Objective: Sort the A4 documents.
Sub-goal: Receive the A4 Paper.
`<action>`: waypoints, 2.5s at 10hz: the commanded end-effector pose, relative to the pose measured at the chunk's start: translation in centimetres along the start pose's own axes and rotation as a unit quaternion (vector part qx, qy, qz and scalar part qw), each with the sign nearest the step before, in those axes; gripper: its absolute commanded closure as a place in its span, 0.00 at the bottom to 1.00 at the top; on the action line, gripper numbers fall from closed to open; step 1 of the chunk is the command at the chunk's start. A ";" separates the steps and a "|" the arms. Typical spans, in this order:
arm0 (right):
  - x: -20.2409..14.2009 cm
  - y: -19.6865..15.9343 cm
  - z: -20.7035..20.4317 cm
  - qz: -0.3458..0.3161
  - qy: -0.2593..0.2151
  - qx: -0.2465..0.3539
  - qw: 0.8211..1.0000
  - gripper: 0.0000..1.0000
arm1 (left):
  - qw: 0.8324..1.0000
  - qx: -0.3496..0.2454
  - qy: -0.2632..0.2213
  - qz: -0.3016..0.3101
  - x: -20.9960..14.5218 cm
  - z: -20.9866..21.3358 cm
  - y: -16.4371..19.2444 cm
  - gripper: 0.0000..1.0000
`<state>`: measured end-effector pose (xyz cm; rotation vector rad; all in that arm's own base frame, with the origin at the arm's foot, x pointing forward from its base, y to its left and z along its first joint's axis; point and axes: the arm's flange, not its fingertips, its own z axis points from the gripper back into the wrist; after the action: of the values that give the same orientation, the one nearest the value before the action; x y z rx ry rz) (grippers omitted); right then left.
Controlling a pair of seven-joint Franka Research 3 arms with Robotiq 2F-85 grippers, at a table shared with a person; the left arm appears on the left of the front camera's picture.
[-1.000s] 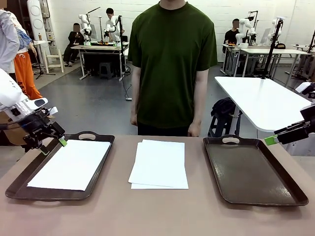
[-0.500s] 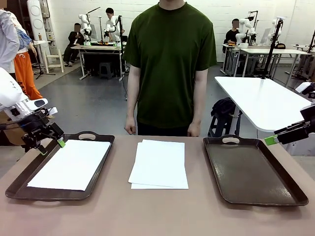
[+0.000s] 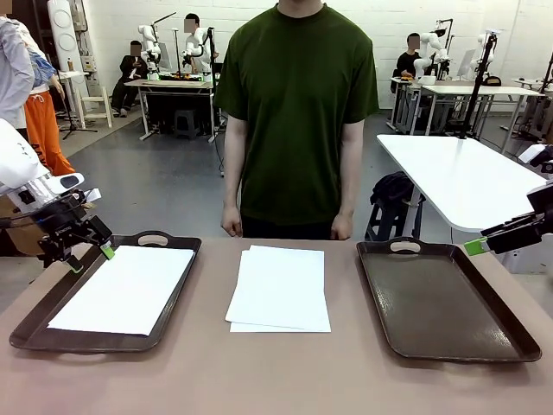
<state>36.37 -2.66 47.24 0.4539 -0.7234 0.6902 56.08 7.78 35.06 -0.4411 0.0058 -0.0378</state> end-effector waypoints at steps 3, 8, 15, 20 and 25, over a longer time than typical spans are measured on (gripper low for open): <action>0.1 -0.3 -0.4 0.004 -0.013 0.010 1.000 0.00 | 0.983 0.000 -0.125 -0.133 -1.3 3.4 -6.9 0.00; 0.1 -0.3 -0.4 0.004 -0.013 0.010 1.000 0.00 | 0.918 -0.055 -0.260 -0.296 -6.4 7.7 -13.5 0.00; 0.1 -0.3 -0.4 0.004 -0.013 0.010 1.000 0.00 | 0.857 -0.084 -0.268 -0.431 -9.5 8.5 -23.3 0.00; 0.1 -0.3 -0.4 0.004 -0.013 0.010 1.000 0.00 | 0.851 -0.086 -0.238 -0.460 -10.0 6.7 -23.6 0.00; 0.1 -0.3 -0.4 0.004 -0.013 0.010 1.000 0.00 | 0.857 -0.083 -0.237 -0.450 -9.8 6.9 -23.8 0.00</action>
<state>36.37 -2.62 47.24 0.4534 -0.7220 0.6914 45.59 -10.30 51.41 -0.5856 -0.6942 -0.8563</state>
